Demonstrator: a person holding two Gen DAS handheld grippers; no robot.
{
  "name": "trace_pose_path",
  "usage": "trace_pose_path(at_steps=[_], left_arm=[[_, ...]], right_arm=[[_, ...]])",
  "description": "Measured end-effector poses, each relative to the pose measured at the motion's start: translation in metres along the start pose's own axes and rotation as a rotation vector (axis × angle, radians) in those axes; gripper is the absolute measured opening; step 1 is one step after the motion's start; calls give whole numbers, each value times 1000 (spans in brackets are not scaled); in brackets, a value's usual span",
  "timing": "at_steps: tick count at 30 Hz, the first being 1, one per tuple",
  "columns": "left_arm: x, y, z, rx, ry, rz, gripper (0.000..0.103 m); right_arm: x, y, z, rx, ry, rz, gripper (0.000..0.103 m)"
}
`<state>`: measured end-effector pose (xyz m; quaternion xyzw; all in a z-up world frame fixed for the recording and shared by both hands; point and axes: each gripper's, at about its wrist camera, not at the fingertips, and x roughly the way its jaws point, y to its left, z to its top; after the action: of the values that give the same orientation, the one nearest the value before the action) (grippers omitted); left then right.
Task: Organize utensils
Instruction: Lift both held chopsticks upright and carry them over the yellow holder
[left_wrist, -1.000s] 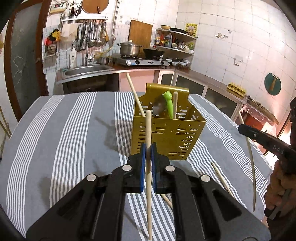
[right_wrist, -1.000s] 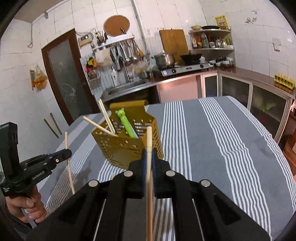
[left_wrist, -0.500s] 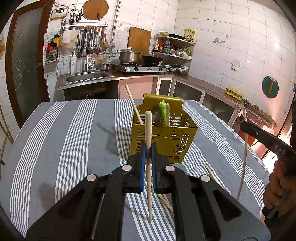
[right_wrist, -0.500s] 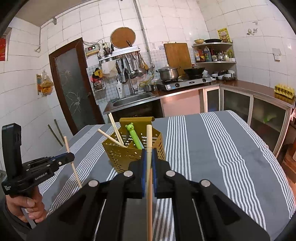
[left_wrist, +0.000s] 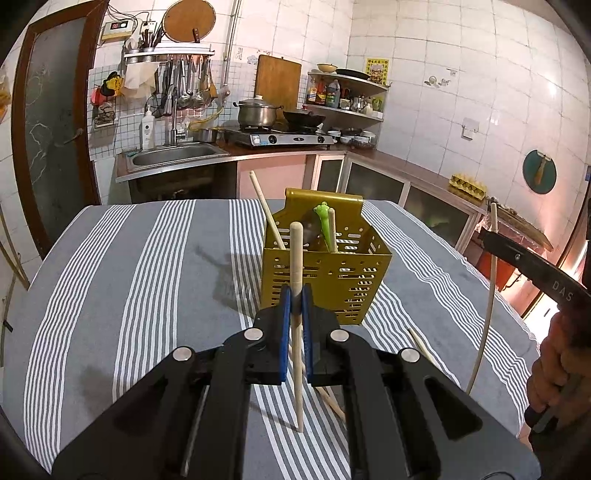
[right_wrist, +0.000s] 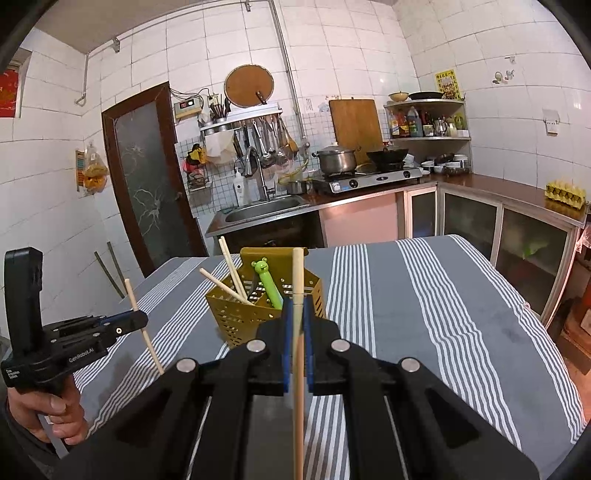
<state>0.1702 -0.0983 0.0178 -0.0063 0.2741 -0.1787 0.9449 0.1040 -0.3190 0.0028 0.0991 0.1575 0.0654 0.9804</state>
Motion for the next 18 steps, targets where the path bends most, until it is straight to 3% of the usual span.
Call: trace_pose_path(at_steps=[18], left_arm=[[-8, 13, 5, -20, -15, 7, 5]], right_arm=[[3, 10, 5, -17, -25, 8, 6]])
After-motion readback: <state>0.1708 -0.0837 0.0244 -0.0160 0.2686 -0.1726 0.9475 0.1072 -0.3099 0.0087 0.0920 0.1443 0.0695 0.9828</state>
